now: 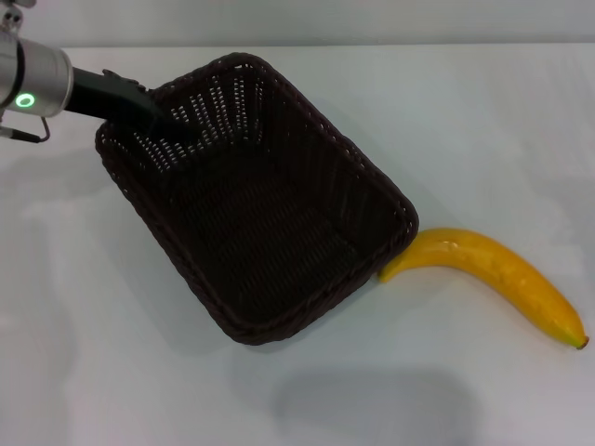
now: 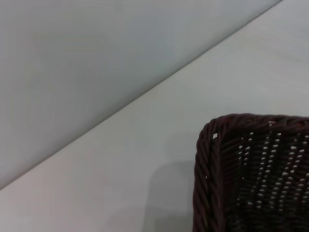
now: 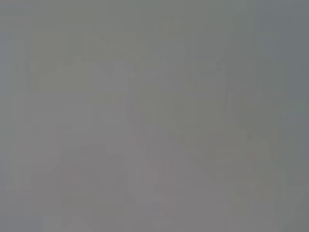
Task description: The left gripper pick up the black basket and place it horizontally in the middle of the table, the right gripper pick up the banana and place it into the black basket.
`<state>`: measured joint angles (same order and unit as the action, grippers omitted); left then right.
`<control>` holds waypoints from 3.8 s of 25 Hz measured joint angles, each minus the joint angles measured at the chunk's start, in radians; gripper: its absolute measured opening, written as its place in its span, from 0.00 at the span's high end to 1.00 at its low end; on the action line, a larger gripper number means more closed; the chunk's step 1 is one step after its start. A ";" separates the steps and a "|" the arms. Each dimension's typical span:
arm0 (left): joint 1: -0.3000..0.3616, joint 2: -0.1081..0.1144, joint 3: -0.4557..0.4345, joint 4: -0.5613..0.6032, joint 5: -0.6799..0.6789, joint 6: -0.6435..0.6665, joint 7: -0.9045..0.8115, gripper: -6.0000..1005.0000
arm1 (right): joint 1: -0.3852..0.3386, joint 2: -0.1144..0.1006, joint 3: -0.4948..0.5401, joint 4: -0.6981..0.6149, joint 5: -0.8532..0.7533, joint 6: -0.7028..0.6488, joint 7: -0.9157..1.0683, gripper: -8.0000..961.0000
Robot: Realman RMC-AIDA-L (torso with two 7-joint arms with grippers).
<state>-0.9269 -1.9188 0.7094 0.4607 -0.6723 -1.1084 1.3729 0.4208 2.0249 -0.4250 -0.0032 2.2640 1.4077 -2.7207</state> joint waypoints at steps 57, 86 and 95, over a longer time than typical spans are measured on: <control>0.271 0.085 -0.024 0.116 -0.545 -0.245 -0.195 0.81 | -0.016 -0.004 -0.015 0.019 -0.004 0.059 0.004 0.11; 0.425 -0.147 0.001 -0.128 -1.124 0.014 0.033 0.78 | 0.004 -0.011 -0.016 -0.086 0.001 -0.016 -0.002 0.11; 0.401 -0.152 0.020 -0.141 -1.100 0.021 -0.040 0.77 | -0.003 -0.011 -0.015 -0.123 0.004 -0.027 -0.006 0.11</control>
<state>-0.5260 -2.0707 0.7291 0.3201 -1.7718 -1.0875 1.3334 0.4180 2.0140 -0.4402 -0.1266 2.2684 1.3809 -2.7266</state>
